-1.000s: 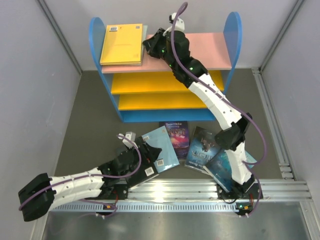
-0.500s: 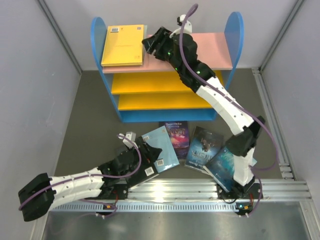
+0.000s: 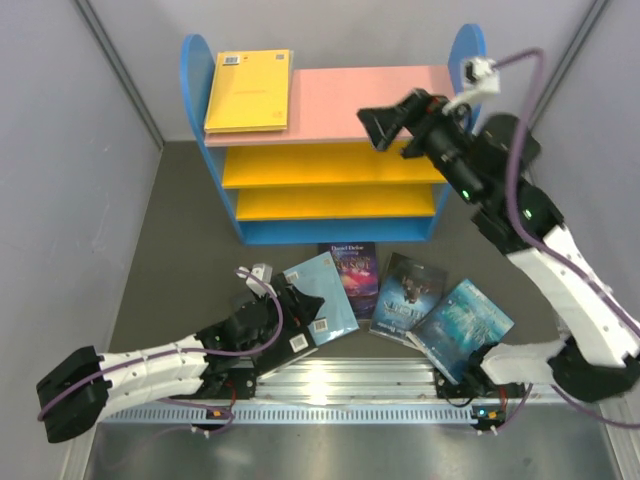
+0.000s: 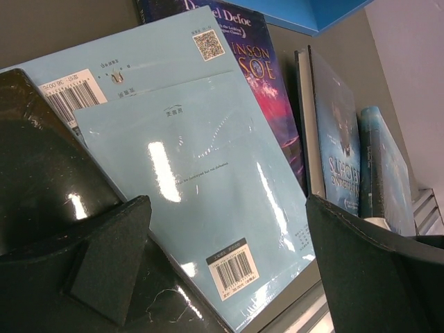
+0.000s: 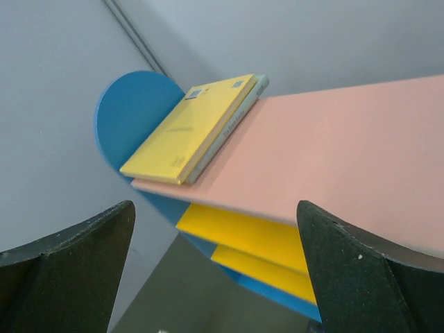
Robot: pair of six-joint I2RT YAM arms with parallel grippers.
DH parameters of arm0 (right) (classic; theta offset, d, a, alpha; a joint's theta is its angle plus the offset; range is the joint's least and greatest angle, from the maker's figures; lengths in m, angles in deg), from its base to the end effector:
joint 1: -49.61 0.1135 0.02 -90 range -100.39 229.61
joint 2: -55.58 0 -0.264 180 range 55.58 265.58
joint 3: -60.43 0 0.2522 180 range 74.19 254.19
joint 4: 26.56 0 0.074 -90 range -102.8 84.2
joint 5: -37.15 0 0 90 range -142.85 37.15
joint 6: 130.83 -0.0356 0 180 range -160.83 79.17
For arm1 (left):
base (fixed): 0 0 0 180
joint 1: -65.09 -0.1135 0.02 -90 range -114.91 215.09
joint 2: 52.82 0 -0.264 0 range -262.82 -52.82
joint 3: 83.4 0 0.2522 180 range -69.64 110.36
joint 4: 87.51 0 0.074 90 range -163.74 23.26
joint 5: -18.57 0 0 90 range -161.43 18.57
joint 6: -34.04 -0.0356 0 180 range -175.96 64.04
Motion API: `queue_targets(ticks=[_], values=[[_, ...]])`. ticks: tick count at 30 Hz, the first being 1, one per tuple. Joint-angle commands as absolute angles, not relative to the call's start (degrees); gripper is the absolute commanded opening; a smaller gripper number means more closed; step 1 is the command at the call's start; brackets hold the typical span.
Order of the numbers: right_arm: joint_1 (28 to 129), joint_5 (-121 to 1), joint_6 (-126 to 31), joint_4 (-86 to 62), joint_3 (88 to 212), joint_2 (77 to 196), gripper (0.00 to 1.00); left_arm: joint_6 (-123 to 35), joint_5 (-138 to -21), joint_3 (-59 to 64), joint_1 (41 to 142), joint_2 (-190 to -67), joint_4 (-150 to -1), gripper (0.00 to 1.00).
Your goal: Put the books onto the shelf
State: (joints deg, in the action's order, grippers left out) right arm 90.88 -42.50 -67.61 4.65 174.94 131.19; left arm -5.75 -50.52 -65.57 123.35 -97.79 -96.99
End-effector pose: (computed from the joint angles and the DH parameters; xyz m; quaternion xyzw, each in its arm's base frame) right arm 0.1987 0.1658 0.5422 -0.0153 0.6587 0.3704 0.6547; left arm 0.0949 -0.1293 0.1525 -0.0511 0.7994 -0.3853 0.4581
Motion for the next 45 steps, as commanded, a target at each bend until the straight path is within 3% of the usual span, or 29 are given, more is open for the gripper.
queue_targets(ticks=[1,6,10,14,23,28,38,45], values=[[92.3,-44.4,-65.2,-0.8,159.7,117.6,1.0,-5.6,-50.1,-63.8,123.3,-96.6,-96.7,0.99],[98.6,-44.3,-59.7,-9.2,140.3,103.7,1.0,0.8,-45.4,-66.3,123.2,-91.7,-92.9,0.99],[100.6,-44.9,-57.3,-17.0,126.3,99.8,1.0,3.7,-41.0,-67.8,123.2,-83.7,-87.8,0.99],[102.1,-46.1,-54.9,-24.6,122.5,101.4,1.0,5.5,-38.7,-71.6,123.2,-76.0,-85.4,0.99],[107.4,-42.3,-48.6,-22.5,123.7,106.0,1.0,5.4,-35.7,-77.0,123.2,-62.3,-85.2,0.99],[110.2,-36.4,-53.1,-23.1,118.1,102.5,1.0,4.1,-36.8,-76.4,123.2,-67.0,-88.7,0.99],[133.2,-14.7,-60.3,-3.9,122.6,109.1,1.0,4.2,-37.1,-64.0,123.3,-90.6,-85.9,0.99],[133.6,-13.7,-80.2,-3.3,110.4,111.5,1.0,4.1,-39.6,-55.8,123.3,-104.2,-80.6,0.91]])
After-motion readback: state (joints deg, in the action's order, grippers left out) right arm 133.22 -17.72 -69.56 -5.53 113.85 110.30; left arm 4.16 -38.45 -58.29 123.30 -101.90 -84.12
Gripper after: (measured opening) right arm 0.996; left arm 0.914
